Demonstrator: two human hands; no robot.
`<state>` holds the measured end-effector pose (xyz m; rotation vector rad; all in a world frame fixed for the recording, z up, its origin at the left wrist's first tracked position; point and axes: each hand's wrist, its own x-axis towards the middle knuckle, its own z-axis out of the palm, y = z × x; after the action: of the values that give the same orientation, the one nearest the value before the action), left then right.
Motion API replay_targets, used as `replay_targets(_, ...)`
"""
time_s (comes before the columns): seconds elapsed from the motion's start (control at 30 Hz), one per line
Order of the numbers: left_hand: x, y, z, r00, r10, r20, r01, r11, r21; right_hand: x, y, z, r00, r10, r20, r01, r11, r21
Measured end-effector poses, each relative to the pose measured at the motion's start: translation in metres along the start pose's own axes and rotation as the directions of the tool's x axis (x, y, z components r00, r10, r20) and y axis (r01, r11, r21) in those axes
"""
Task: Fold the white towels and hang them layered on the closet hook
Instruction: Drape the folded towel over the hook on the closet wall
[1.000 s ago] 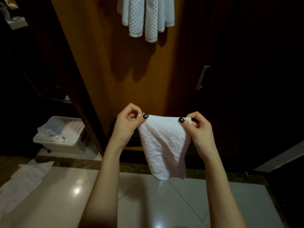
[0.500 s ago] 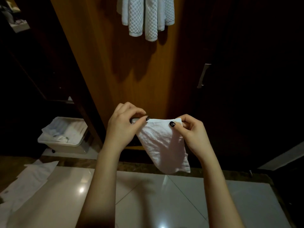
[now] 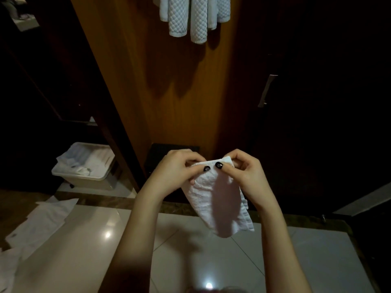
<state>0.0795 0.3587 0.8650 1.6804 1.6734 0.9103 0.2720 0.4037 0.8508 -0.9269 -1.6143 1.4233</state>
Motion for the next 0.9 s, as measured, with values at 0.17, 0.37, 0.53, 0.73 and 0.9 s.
replay_targets(0.17, 0.002, -0.008, -0.002, 0.999, 0.039, 0.02, -0.041, 0.993, 0.109, 0.001, 0.006, 0.002, 0.999, 0.039, -0.03, -0.037, 0.998, 0.052)
replay_targets(0.37, 0.005, -0.014, -0.008, 0.986, 0.148, -0.075, -0.148, 0.989, -0.004, 0.005, 0.004, -0.002, 0.991, 0.116, 0.06, -0.123, 0.985, 0.124)
replay_targets(0.53, 0.007, -0.01, -0.007, 0.976, 0.189, -0.103, -0.199, 0.976, -0.094, 0.011, 0.002, 0.005, 0.993, 0.091, -0.076, -0.081, 0.989, 0.124)
replay_targets(0.73, 0.01, -0.004, -0.008, 0.963, 0.224, -0.148, -0.251, 0.948, -0.197, 0.014, -0.011, 0.007, 1.0, 0.012, 0.012, -0.013, 0.995, 0.099)
replay_targets(0.9, 0.012, 0.005, -0.007, 0.969, 0.216, -0.116, -0.241, 0.926, -0.29, 0.021, -0.017, 0.015, 0.998, -0.058, -0.041, 0.06, 0.996, 0.06)
